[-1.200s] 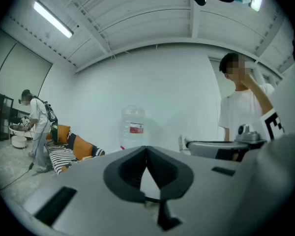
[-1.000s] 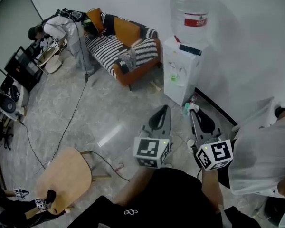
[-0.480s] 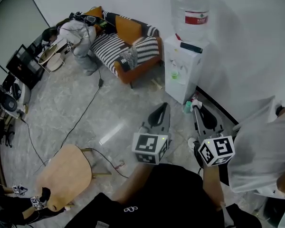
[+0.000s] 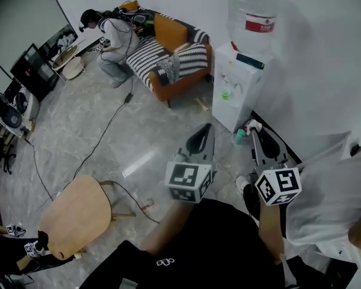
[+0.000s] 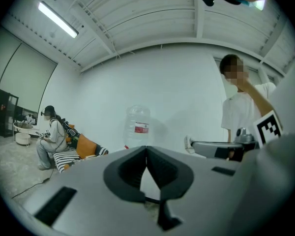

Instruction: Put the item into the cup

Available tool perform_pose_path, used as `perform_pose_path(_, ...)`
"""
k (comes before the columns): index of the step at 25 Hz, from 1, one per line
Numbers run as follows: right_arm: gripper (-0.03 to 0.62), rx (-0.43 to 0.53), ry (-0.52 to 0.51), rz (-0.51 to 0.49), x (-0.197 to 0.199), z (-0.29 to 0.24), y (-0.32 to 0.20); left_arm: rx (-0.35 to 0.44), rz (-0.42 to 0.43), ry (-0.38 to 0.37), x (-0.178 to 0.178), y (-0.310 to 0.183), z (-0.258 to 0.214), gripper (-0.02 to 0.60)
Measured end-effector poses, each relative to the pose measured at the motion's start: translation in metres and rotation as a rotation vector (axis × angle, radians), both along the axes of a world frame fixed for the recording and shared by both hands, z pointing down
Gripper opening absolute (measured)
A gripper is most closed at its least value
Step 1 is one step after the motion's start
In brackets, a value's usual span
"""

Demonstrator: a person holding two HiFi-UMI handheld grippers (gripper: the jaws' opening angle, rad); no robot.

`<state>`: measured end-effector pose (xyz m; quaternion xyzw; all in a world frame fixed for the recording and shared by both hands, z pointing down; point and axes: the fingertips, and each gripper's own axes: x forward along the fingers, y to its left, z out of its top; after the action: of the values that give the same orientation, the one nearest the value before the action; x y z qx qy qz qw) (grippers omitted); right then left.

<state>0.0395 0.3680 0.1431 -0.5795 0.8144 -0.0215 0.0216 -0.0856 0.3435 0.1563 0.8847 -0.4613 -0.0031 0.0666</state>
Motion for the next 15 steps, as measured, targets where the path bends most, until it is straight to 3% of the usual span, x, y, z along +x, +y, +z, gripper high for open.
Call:
perform_pose_path(8, 0.066, 0.014, 0.015, 0.004, 0.005, 0.004, -0.03, 0.003, -0.01, 0.038, -0.003, -0.04, 0.007, 0.014)
perform_pose_path(15, 0.066, -0.015, 0.025, 0.058, 0.028, 0.022, -0.088, -0.047, 0.018, 0.071, 0.008, -0.108, 0.031, 0.014)
